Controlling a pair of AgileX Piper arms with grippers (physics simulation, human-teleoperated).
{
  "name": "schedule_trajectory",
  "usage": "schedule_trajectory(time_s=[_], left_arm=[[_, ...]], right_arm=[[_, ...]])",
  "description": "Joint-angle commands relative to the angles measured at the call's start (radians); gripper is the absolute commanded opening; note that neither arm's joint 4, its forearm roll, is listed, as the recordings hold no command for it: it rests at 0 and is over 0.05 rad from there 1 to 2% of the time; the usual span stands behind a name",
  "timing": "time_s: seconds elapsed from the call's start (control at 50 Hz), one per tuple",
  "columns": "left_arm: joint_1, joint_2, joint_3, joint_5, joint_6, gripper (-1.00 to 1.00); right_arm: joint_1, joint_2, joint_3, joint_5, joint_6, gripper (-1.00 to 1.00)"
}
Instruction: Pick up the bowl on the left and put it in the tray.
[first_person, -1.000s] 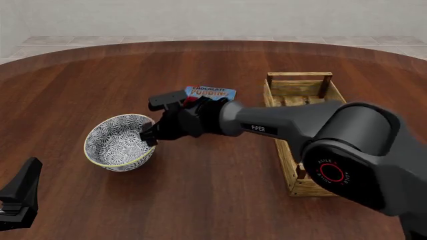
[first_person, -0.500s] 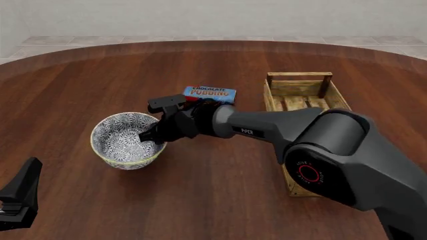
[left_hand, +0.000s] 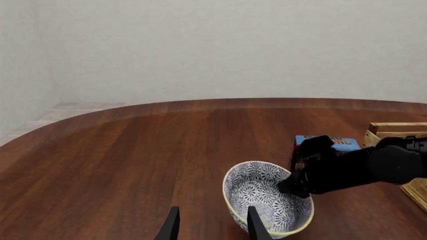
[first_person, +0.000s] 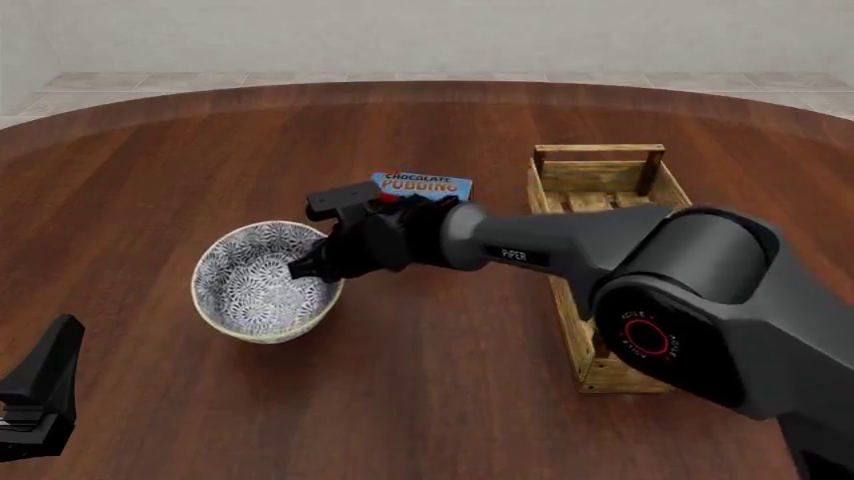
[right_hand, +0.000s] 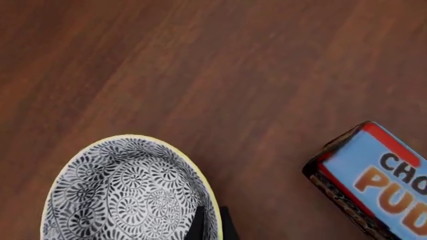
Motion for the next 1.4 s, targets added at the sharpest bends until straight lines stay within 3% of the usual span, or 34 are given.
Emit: schedule_trajectory(time_s=[0.02, 0.16, 0.58, 1.4], left_arm=[[0.0, 0.0, 0.0, 0.0, 0.0, 1.0], [0.0, 0.0, 0.0, 0.0, 0.0, 1.0], [0.0, 0.0, 0.0, 0.0, 0.0, 1.0], [0.0, 0.0, 0.0, 0.0, 0.0, 1.0]], right_arm=[[-0.042, -0.046, 0.088, -0.026, -0.041, -1.0], [-0.06, -0.099, 0.158, -0.065, -0.084, -1.0], [-0.008, -0.184, 0.251, -0.104, -0.049, -1.0], [0.013, -0.36, 0.437, -0.179, -0.05, -1.0]])
